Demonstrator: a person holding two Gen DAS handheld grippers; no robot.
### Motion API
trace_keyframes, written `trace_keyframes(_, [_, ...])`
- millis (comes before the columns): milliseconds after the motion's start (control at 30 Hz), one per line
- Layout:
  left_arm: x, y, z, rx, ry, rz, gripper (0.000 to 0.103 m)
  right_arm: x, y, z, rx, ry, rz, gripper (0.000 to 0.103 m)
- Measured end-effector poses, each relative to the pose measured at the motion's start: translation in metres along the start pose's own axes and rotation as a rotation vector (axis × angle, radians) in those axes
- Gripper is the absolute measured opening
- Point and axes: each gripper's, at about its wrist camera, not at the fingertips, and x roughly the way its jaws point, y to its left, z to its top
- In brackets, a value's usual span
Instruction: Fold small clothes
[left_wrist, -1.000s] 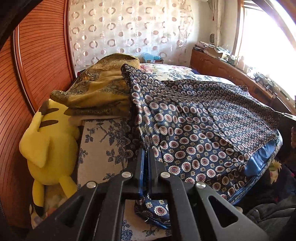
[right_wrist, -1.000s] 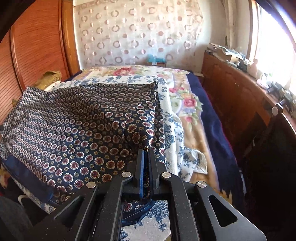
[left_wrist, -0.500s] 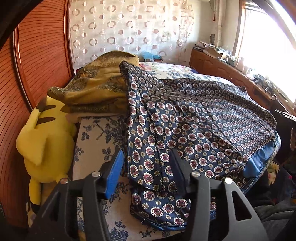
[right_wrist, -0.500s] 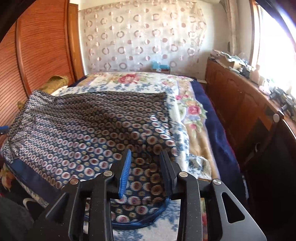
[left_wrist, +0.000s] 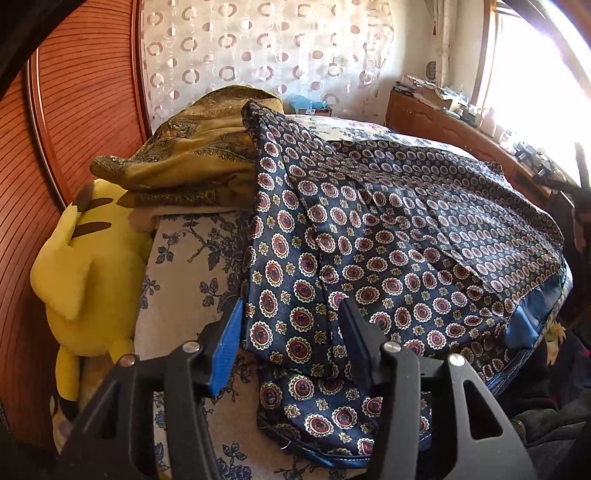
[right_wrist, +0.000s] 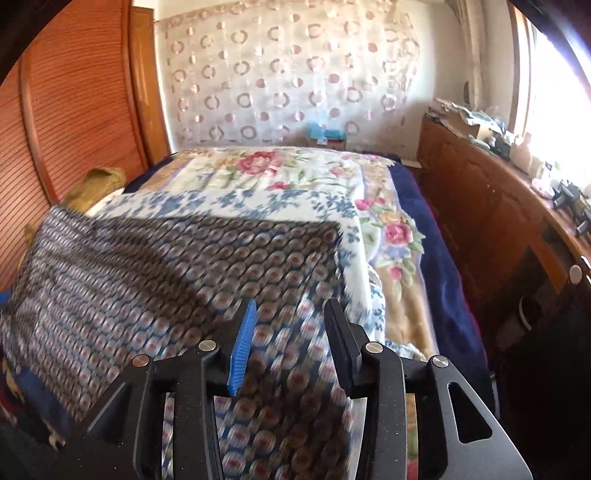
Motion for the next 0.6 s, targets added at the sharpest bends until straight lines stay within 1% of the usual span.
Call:
trace_keyframes(167, [0.004, 0.001, -0.003, -0.004, 0.006, -0.001, 0.051, 0.040, -0.017, 0.027, 0.047, 0.075, -0.024, 0.038])
trace_keyframes(400, [0.010, 0.003, -0.008, -0.011, 0.009, -0.001, 0.051, 0.077, -0.032, 0.041, 0.118, 0.152, 0.004, 0.038])
trace_keyframes(600, [0.011, 0.001, -0.009, -0.004, 0.007, 0.012, 0.052, 0.104, -0.036, 0.053, 0.133, 0.195, -0.021, 0.038])
